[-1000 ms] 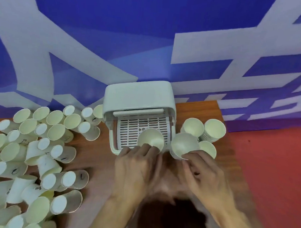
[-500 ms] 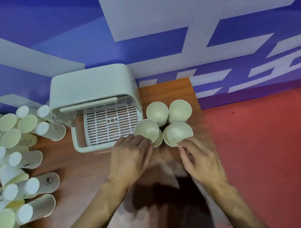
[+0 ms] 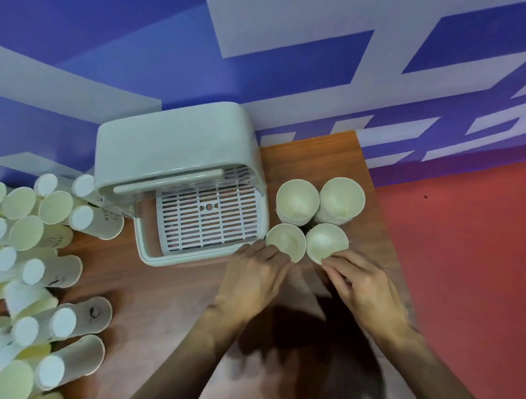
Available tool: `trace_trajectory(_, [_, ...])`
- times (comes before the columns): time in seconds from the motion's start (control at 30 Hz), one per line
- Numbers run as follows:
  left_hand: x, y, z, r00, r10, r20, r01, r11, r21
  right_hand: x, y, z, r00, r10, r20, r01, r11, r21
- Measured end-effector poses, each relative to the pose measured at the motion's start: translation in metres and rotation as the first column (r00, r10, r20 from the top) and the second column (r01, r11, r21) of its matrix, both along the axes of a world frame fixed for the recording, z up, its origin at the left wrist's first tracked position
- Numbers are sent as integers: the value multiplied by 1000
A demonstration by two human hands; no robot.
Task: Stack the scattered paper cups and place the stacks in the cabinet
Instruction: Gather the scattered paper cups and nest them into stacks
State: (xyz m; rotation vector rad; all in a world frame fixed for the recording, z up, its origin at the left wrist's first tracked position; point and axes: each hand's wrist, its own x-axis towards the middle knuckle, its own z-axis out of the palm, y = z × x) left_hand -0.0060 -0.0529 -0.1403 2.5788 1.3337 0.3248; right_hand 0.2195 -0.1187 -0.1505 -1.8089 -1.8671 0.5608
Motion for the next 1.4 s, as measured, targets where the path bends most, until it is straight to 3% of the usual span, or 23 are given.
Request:
trace_trajectory(0.23, [-5, 1, 4, 998, -46, 47, 47, 999, -20, -12, 1, 26, 999, -42, 18, 43, 997, -69])
trace_trajectory(0.37, [-36, 0, 33, 993, -19, 118, 17, 1000, 15, -48, 1, 56, 997, -35, 63, 30, 996, 86])
trace_trajectory(0.47, [-95, -1, 46, 987, 96, 130, -99, 995, 18, -112, 16, 69, 993, 121, 0, -119, 979, 164])
trace_trajectory(0.6, [-206, -4, 44, 942, 330, 59, -331, 944, -7, -221, 44, 67, 939, 343, 8, -341, 932, 126])
trace_trajectory(0.87, [-374, 23, 29, 728, 667, -159, -671, 740, 31, -385, 127, 47, 839, 504, 204, -511, 859, -19])
trace_trajectory(1.1, [-413, 69, 9, 695, 685, -219, -695, 718, 36, -436, 184, 14, 785, 460, 415, -451, 884, -126])
trace_trajectory(1.23, [-418, 85, -7, 687, 653, -319, -684, 729, 21, -447, 191, 3, 771, 424, 475, -442, 893, -80])
trace_trajectory(1.4, [-421, 86, -13, 694, 645, -320, -663, 746, 64, -449, 186, 0, 816, 383, 433, -396, 916, -62])
